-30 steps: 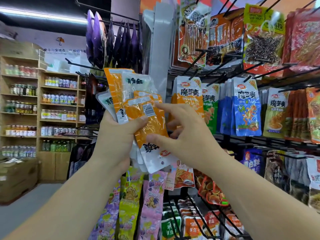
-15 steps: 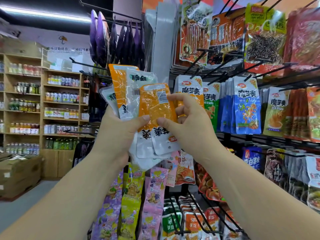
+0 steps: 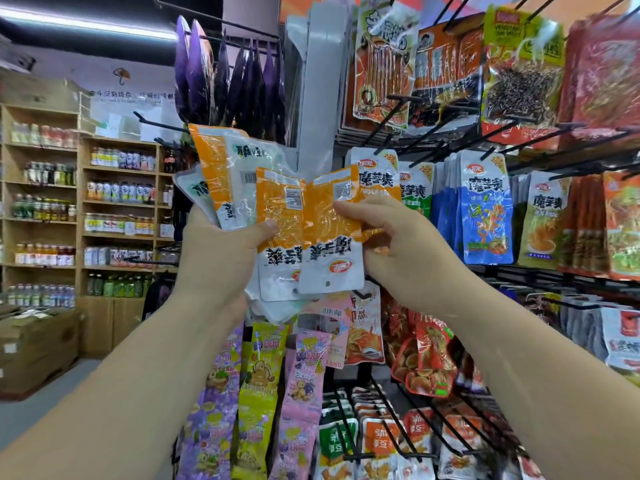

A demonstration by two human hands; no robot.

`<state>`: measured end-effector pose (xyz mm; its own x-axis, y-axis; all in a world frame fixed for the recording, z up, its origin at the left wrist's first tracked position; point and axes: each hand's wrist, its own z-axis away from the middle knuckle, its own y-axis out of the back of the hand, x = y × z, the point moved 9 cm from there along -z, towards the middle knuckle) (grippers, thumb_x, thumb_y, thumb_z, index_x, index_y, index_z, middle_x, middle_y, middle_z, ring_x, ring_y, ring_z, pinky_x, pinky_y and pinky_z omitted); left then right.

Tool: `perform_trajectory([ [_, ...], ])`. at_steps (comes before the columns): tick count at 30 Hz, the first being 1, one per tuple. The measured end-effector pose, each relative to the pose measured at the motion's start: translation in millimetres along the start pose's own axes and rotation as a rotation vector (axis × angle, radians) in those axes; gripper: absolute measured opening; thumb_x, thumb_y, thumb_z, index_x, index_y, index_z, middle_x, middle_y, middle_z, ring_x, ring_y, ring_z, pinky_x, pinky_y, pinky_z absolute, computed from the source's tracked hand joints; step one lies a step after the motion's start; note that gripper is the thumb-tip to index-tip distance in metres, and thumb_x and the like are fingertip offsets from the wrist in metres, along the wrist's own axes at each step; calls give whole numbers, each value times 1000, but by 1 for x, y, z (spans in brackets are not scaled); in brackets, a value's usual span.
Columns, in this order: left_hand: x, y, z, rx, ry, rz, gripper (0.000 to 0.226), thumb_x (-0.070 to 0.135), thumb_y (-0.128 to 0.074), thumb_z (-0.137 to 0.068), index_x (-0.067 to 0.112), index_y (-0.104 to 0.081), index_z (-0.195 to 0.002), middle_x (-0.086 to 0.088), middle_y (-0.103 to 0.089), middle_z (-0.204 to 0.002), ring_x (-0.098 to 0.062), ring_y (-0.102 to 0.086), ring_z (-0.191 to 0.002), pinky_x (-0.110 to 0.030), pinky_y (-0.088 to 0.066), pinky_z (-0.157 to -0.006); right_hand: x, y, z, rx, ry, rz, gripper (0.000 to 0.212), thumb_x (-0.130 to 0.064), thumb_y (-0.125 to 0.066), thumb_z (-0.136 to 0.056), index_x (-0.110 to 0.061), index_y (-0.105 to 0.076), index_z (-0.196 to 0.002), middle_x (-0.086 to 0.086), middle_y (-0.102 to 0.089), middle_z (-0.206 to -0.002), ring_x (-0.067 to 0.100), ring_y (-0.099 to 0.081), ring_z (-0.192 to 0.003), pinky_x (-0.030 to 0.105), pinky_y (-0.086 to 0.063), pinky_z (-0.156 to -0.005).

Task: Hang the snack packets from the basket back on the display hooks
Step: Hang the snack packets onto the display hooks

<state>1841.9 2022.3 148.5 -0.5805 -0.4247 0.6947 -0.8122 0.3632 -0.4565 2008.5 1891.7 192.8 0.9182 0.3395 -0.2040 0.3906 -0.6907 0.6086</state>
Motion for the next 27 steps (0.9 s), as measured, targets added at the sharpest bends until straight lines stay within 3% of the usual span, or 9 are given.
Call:
perform_trajectory([
  [2,-1,-3,1,-13,-2,-7,50,-7,-80,-82,24,-58,-114,-8,-74,-116,-33,-73,-107,-62,-58,-94,3,13,2,124,27,21,50,-5,-80,-86,-19,-69,-133,-13,-64,-114,5,-61,-105,26,-51,-96],
  [4,-1,-6,2,-27,-10,-17,52,-6,-80,-83,19,-59,-124,-6,-76,-116,-31,-75,-106,-60,-58,-95,5,26,5,236,25,-11,41,-5,-83,-82,-21,-77,-119,-13,-68,-105,2,-63,-92,21,-52,-84],
  [7,1,-12,4,-57,-31,-42,53,-6,-78,-85,18,-59,-129,-4,-77,-116,-28,-76,-104,-58,-60,-91,5,45,7,371,19,-72,11,-19,-86,-81,-24,-78,-87,-10,-54,-79,2,-51,-70,12,-38,-65],
  [10,3,-15,6,-73,-50,-68,53,-5,-79,-85,22,-60,-127,-1,-77,-115,-25,-76,-104,-56,-60,-93,16,64,4,487,-53,-73,44,-37,-85,-83,-14,-56,-59,-2,-42,-74,5,-43,-65,24,-39,-63],
  [14,4,-16,8,-95,-61,-68,55,-6,-77,-86,24,-60,-129,0,-77,-117,-26,-75,-107,-55,-58,-97,37,66,-6,448,-261,-382,25,-23,-76,-94,-26,-67,-71,-5,-64,-72,4,-65,-61,29,-59,-56],
  [18,3,-17,9,-107,-65,-79,56,-6,-77,-86,25,-60,-129,1,-77,-118,-25,-75,-108,-55,-57,-98,53,59,-22,371,-364,-451,19,-11,-65,-100,-27,-64,-110,1,-76,-103,22,-76,-89,53,-64,-76],
  [22,3,-16,9,-101,-71,-89,55,-4,-78,-86,29,-60,-127,4,-77,-117,-22,-75,-107,-53,-57,-99,54,56,-33,389,-433,-524,8,-20,-58,-104,-19,-64,-110,18,-74,-109,33,-73,-86,63,-59,-79],
  [24,2,-16,10,-103,-69,-82,55,-4,-78,-86,32,-60,-124,4,-76,-117,-23,-74,-108,-54,-57,-99,53,57,-38,432,-432,-544,21,-31,-55,-106,-14,-66,-110,24,-72,-112,39,-72,-92,66,-58,-81],
  [27,0,-14,9,-98,-66,-72,53,-4,-78,-86,30,-59,-123,3,-76,-116,-23,-75,-107,-55,-58,-96,49,61,-45,481,-396,-538,28,-34,-54,-107,-11,-65,-96,24,-67,-92,31,-60,-77,59,-57,-71],
])
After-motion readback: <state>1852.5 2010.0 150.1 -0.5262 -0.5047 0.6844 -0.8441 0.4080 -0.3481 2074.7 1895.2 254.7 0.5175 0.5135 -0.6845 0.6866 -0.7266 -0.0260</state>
